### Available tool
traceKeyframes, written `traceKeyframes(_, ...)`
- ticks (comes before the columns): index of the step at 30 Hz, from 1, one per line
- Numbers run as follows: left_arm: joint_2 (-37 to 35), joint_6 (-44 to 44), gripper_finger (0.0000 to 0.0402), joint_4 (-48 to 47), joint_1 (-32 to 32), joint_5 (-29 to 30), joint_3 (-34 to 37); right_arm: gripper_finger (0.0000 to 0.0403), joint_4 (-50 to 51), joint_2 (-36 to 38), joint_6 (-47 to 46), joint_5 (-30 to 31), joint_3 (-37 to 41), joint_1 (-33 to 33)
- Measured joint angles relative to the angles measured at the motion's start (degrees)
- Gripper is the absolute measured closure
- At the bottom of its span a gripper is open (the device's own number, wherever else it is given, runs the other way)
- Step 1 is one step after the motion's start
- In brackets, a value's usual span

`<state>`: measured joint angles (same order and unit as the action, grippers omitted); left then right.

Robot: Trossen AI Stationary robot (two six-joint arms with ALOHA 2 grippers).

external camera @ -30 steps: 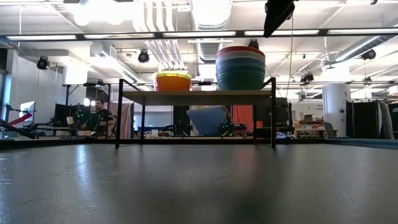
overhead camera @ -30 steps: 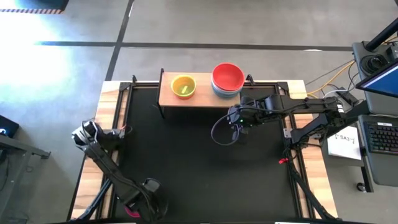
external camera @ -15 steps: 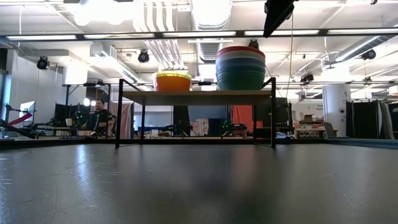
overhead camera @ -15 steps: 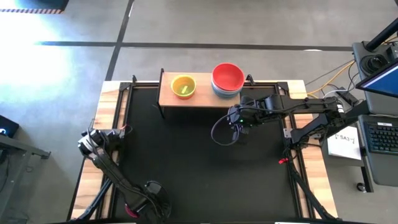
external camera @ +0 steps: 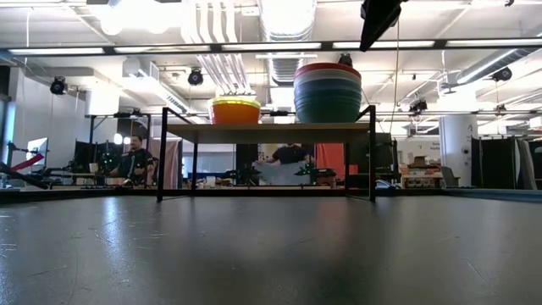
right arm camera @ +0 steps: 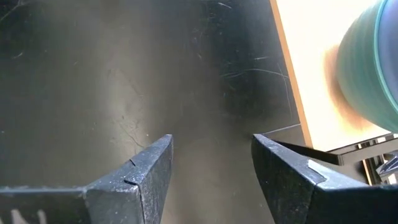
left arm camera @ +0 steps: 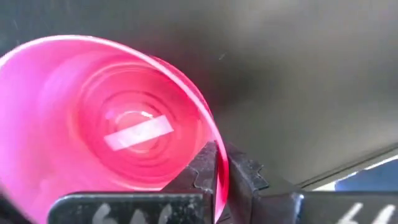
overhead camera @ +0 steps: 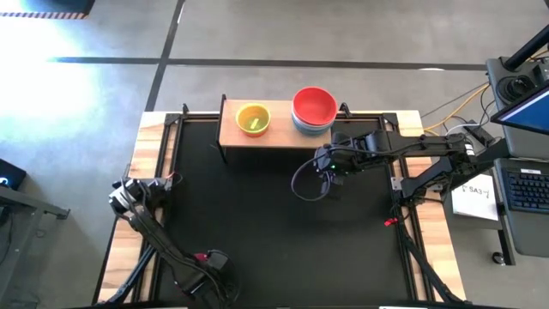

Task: Place and stack bowls onto a shelf
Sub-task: Stack the pink bowl on top of the yellow bowl on the shelf

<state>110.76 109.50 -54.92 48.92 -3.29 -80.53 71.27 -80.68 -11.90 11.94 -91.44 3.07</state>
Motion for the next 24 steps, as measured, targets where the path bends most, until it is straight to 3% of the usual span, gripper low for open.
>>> traceKeyframes(5,0.0,-7.4,0.0401,-9.0,-2.6,5.8,-7.5,0.0197,0.7,0.0,0.0,0.0,0.0,0.0)
traceKeyframes(14,-0.1,-29.4,0.0401,-35.0,-12.9,24.2,-25.1,0.0197,2.2,0.0,0.1,-0.2,0.0,0.0)
traceKeyframes(20,-2.5,-51.1,0.0401,-35.2,-24.0,35.6,-33.5,0.0197,3.2,0.0,1.4,0.0,0.2,0.0)
traceKeyframes(24,-3.4,-65.4,0.0401,-34.9,-32.6,40.3,-39.1,0.0197,3.2,0.1,2.1,0.1,0.9,0.0)
